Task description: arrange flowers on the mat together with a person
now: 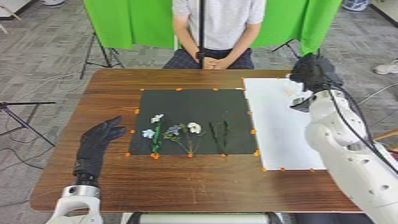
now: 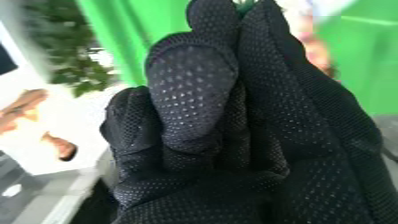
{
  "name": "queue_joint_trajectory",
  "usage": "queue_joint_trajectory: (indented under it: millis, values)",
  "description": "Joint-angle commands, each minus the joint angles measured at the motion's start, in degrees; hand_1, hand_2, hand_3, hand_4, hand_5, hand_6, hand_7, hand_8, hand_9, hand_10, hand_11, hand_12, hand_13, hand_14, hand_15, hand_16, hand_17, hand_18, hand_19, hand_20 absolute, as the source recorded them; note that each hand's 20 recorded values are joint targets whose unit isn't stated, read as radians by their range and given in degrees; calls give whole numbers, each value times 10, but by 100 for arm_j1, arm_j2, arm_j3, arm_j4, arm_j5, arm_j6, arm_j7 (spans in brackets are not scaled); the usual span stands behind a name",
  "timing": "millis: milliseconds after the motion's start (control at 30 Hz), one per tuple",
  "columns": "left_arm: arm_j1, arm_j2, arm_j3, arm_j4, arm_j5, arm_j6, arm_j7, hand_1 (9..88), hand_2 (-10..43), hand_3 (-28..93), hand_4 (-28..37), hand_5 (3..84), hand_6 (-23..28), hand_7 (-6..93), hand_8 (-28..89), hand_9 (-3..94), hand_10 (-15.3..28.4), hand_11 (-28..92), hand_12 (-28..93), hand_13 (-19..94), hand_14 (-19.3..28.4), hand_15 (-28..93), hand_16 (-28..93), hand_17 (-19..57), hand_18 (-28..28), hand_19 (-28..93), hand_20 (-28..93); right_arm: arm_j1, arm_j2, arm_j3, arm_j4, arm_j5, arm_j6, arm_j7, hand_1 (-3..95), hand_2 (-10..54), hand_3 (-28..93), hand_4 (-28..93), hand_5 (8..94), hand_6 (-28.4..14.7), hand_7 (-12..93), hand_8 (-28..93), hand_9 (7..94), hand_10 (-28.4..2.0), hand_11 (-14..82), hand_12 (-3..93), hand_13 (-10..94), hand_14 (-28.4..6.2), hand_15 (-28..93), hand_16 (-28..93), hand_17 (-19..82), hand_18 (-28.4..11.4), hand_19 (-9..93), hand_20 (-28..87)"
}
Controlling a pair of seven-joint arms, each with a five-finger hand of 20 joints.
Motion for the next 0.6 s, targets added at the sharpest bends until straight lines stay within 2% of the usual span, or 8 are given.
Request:
queue_joint_trajectory:
  millis: [33,600]
  values:
    - [20,-12,6,34,21,-39,-42,237,78,654,-272,497,37,154,-67,517,156,233,140,400,183,223,-17,91,113,96,166,192,-247,-893,-487,154,-411,-543,632,-95,557,-219,817,29,215,50,914,-85,74,413,914,-12,489,308,557,-147,922,336]
    - [41,-28,24,29,15,-34,-44,237,78,655,-271,496,36,153,-68,518,156,233,140,400,184,225,-17,90,113,96,165,610,-263,-2127,-227,5,-1028,-860,628,-95,553,-210,812,32,222,47,907,-88,71,413,912,-12,487,311,553,-146,924,332]
